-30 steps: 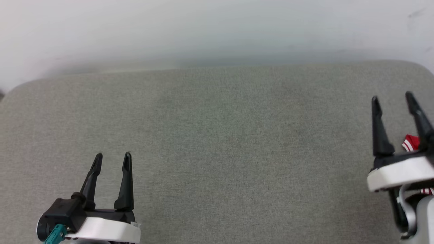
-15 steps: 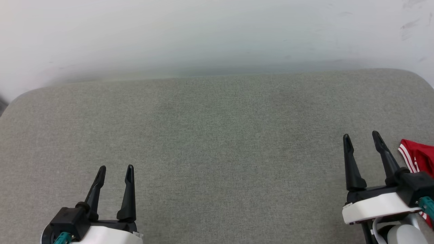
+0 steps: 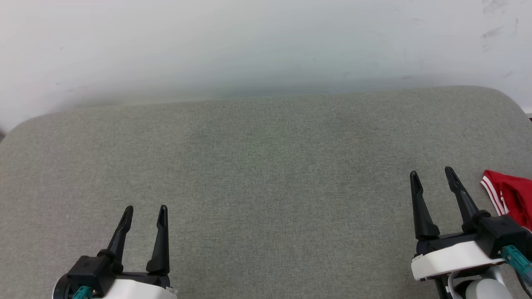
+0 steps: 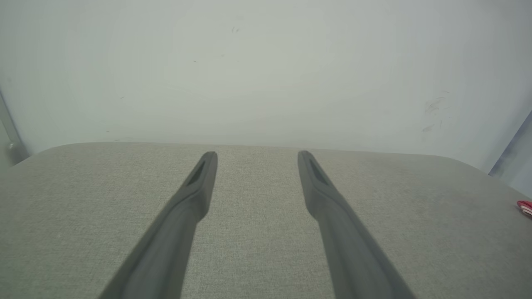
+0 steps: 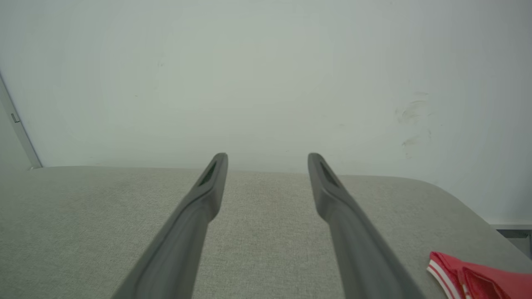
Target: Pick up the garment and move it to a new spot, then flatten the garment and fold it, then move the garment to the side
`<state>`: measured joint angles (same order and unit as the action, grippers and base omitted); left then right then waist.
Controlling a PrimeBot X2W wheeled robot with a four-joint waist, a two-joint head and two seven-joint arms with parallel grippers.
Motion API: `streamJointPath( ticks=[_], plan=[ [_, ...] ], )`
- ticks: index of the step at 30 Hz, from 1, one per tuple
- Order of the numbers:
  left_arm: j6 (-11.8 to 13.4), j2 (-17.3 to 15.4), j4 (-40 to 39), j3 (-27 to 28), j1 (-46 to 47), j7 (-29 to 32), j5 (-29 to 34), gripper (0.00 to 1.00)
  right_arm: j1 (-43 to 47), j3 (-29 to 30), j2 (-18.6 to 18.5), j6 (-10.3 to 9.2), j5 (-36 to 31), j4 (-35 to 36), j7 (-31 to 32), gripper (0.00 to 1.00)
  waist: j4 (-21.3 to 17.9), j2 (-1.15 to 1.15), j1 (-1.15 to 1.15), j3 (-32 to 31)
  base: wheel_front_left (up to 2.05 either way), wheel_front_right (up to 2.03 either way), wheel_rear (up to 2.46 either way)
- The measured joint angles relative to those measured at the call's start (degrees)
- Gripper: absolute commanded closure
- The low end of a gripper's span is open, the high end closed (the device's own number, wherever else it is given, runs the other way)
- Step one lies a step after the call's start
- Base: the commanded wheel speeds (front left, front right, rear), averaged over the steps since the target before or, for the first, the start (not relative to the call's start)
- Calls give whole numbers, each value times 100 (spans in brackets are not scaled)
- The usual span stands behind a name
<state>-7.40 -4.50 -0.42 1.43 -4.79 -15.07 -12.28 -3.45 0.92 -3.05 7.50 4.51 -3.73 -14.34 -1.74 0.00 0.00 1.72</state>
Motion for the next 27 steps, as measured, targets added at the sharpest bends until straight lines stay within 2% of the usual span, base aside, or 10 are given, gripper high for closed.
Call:
streamJointPath(
  ticks=[14, 15, 20, 27],
  plan=[
    [0, 8, 2, 15, -10, -1, -19, 0, 1, -53, 3, 0, 60, -15, -32, 0, -3, 0, 0, 4, 0, 0, 0],
    [0, 9, 24, 11, -11, 1, -25, 100, 3, -53, 3, 0, 57, -35, -32, 100, -3, 0, 0, 3, 0, 0, 0],
    [0, 19, 253, -12, -100, 35, -142, 100, 127, -62, 3, 1, 156, -260, 10, 100, -2, 0, 0, 1, 0, 0, 0],
    [1, 11, 356, -16, -74, 194, -935, 100, 136, -47, -2, 1, 1034, -335, 180, 100, 8, 0, 0, -8, 0, 0, 0]
  ],
)
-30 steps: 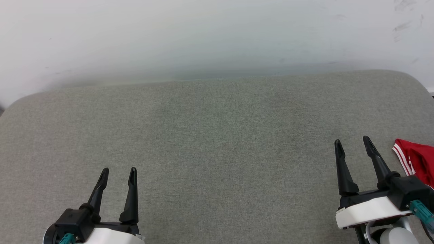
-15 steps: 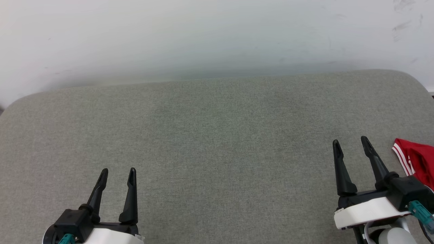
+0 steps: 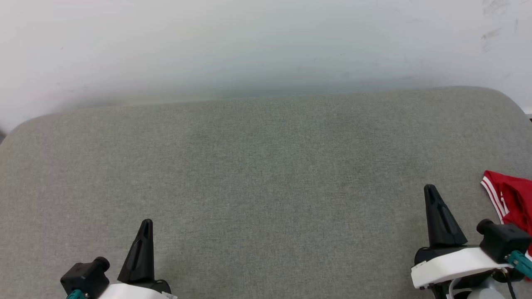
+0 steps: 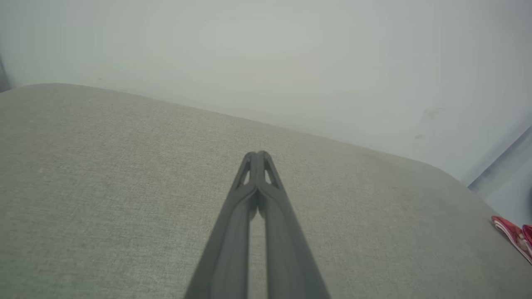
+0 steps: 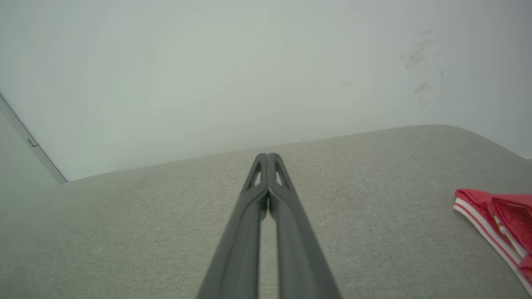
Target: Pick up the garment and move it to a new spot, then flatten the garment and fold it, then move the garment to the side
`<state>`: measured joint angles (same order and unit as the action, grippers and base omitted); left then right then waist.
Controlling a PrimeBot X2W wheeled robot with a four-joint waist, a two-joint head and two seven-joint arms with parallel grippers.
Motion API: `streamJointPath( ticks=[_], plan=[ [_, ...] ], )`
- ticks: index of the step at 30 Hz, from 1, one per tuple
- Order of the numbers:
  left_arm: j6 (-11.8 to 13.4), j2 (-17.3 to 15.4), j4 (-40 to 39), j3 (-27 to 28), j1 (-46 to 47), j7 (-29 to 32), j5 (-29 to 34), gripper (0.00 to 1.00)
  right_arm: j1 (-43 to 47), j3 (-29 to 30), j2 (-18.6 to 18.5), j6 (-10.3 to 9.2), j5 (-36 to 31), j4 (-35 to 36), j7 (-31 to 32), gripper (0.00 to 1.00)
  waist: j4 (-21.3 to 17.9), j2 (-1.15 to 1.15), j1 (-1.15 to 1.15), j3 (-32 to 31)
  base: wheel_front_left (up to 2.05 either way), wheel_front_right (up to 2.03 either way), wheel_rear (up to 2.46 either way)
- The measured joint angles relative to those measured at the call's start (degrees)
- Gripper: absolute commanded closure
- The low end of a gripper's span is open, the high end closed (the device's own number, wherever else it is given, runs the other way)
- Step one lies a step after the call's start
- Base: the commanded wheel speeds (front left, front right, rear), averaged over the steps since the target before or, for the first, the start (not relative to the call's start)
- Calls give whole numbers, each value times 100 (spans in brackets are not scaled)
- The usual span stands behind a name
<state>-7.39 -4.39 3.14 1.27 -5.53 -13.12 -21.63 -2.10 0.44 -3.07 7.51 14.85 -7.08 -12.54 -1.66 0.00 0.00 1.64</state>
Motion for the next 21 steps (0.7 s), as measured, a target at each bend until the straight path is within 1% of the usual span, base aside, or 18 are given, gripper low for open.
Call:
streamJointPath(
  ticks=[7, 8, 10, 21],
  plan=[
    [0, -11, 121, 1, 112, 147, -731, 100, -16, 19, -13, -1, 793, -65, 153, 100, 10, 0, 0, -9, 0, 0, 0],
    [0, -11, 121, 1, 112, 147, -731, 100, -16, 19, -13, -1, 793, -65, 153, 100, 10, 0, 0, -9, 0, 0, 0],
    [0, -14, 171, 5, 146, 223, -1024, 100, -18, 30, -20, -1, 1112, -91, 211, 100, 14, 0, 0, -13, 0, 0, 0],
    [0, -31, 333, 19, 294, 441, -2018, 100, -45, 75, -43, -1, 2182, -191, 450, 100, 30, 0, -1, -27, 0, 0, 0]
  ],
)
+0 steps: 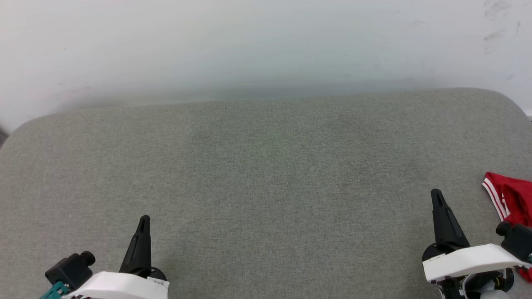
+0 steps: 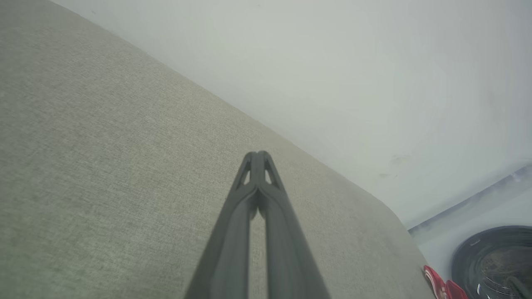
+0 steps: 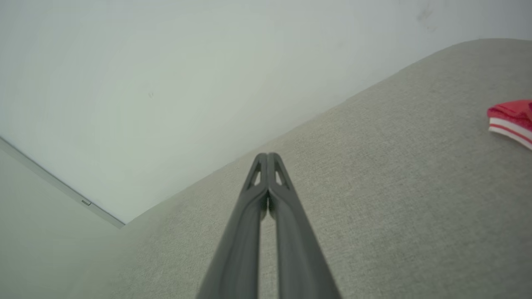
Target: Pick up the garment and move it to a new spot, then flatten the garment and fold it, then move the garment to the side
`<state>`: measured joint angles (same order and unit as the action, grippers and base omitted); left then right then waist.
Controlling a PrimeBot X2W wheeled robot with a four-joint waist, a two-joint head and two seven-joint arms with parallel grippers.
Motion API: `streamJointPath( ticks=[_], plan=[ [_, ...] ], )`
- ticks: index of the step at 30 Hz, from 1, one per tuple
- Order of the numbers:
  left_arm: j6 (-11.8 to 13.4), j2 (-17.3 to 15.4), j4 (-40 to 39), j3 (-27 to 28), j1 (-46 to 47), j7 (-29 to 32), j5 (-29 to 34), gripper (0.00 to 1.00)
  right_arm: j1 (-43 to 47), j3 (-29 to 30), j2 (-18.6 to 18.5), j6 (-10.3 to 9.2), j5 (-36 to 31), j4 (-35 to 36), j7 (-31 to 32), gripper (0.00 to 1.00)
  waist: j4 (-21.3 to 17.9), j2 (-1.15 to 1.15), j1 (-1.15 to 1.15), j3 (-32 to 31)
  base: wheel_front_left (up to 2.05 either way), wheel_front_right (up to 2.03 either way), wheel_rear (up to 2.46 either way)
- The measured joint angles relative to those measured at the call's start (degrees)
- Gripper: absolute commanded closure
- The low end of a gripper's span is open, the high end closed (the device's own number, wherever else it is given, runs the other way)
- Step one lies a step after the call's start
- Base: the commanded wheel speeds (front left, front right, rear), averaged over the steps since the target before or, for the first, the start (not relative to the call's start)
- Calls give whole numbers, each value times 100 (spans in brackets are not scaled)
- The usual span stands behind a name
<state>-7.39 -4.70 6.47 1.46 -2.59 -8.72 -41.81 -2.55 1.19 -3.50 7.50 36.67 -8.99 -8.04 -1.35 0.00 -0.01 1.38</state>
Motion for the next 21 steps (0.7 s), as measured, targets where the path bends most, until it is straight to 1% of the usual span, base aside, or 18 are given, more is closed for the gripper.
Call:
streamJointPath(
  ticks=[8, 10, 12, 21],
  plan=[
    [0, -4, 81, 27, 91, 154, -644, 100, -37, 29, -11, 0, 694, -55, 141, 100, 11, 0, 0, -10, 0, 0, 0],
    [0, -4, 91, 30, 106, 175, -712, 100, -43, 34, -13, 0, 772, -60, 158, 100, 12, 0, 0, -11, 0, 0, 0],
    [0, -5, 120, 40, 169, 223, -945, 100, -51, 45, -14, 0, 1021, -81, 212, 100, 17, 0, 0, -15, 0, 0, 0],
    [0, -5, 199, 62, 226, 364, -1500, 100, -93, 83, -22, 0, 1625, -135, 360, 100, 28, 0, 0, -24, 0, 0, 0]
  ],
)
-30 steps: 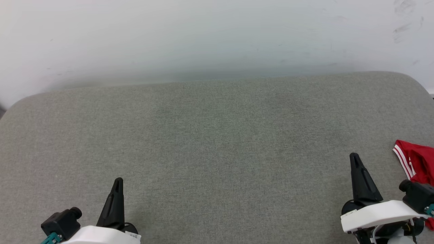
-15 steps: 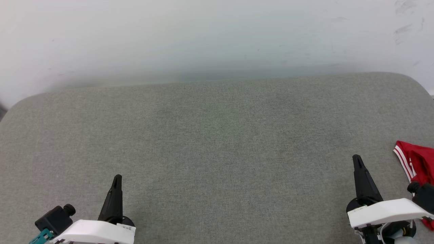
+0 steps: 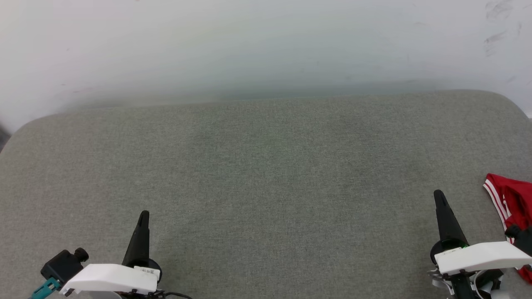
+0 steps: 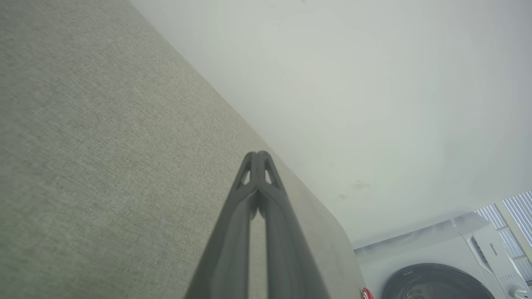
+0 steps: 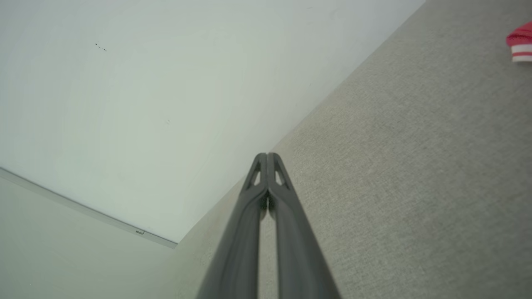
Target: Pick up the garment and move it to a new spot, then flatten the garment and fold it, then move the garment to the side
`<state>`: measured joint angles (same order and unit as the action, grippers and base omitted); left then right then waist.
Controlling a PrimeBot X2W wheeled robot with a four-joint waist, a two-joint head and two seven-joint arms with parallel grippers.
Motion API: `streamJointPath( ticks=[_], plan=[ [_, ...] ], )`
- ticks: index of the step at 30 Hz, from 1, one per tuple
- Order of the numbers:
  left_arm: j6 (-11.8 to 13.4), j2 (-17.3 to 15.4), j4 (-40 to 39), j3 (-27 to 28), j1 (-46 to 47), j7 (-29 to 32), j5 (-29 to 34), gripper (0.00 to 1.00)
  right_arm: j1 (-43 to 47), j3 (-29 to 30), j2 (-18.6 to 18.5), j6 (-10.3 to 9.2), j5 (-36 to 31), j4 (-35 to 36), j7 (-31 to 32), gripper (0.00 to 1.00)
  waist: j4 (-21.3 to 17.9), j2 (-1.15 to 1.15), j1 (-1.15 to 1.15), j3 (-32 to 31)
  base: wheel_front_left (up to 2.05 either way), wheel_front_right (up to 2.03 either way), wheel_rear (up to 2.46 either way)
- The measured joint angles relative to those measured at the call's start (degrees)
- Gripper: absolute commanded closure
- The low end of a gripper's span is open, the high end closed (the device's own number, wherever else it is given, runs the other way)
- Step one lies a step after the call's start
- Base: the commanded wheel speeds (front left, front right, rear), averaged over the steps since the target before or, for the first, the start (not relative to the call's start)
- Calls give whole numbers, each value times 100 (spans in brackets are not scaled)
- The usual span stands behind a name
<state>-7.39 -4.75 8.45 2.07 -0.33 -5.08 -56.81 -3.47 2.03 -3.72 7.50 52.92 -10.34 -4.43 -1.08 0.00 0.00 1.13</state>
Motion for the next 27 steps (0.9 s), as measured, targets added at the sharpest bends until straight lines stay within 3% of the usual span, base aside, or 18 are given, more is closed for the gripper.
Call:
streamJointPath(
  ticks=[27],
  plan=[
    [0, 5, 233, 94, 265, 428, -1592, 100, -102, 124, -7, -1, 1734, -149, 413, 100, 38, 0, 0, -34, 0, 0, 0]
  ],
)
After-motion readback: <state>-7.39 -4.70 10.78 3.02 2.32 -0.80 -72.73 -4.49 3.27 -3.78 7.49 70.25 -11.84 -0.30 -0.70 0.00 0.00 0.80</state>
